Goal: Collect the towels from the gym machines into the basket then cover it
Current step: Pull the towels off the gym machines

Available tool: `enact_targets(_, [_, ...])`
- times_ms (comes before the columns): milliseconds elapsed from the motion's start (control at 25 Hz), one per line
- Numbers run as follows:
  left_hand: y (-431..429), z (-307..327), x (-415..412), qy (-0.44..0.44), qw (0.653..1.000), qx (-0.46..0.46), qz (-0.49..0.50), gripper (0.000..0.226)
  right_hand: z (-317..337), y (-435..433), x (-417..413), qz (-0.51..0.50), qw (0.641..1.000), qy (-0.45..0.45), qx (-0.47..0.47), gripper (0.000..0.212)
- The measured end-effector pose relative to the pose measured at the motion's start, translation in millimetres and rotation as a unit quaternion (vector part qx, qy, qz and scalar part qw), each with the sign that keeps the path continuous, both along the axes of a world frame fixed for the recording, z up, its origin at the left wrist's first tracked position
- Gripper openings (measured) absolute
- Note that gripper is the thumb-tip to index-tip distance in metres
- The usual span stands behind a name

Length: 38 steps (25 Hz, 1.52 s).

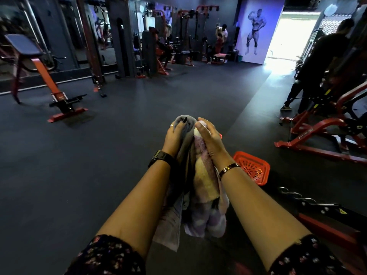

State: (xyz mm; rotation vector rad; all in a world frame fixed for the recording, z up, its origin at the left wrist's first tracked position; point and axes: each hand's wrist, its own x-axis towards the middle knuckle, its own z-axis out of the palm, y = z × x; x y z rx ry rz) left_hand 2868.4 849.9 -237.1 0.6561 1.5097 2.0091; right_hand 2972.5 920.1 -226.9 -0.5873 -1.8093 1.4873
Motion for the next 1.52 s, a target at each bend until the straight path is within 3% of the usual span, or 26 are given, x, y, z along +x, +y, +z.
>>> enact_targets(160, [23,0,-25,0.005,1.000,-0.004,0.016,0.072,-4,33,-33,0.048,0.999,-0.012,-0.009,0.068])
enact_targets(280, [38,-4,-49,0.004,0.999,-0.015,0.035,0.051,-8,49,-55,0.051,0.998,-0.003,-0.023,0.055])
enact_targets(440, [53,-9,-85,0.005,0.999,-0.014,0.044,0.062,-13,69,-95,0.066,0.998,-0.008,-0.022,0.054])
enact_targets(640, [76,-22,-158,-0.008,0.999,-0.007,0.050,0.044,-26,92,-168,0.066,0.998,-0.012,-0.022,0.056])
enact_targets(800, [98,-21,-234,0.001,0.999,-0.011,0.035,0.048,-27,109,-242,0.045,0.999,-0.010,-0.026,0.069])
enact_targets(920, [120,-18,-300,0.006,1.000,-0.021,0.004,0.044,-23,125,-301,0.010,0.999,-0.001,-0.036,0.057])
enact_targets(1000, [129,-17,-333,0.009,1.000,-0.027,-0.012,0.051,-23,133,-330,-0.005,0.999,0.001,-0.041,0.048])
enact_targets(1160, [148,-28,-395,0.014,0.999,-0.037,-0.029,0.068,-35,145,-387,-0.020,0.999,-0.009,-0.042,0.062])
enact_targets(1280, [174,-38,-424,0.009,0.998,-0.041,-0.049,0.064,-42,165,-413,-0.045,0.998,-0.003,-0.050,0.057])
enact_targets(1520, [247,-49,-474,0.015,0.996,-0.057,-0.070,0.045,-55,229,-462,-0.079,0.994,0.010,-0.069,0.069])
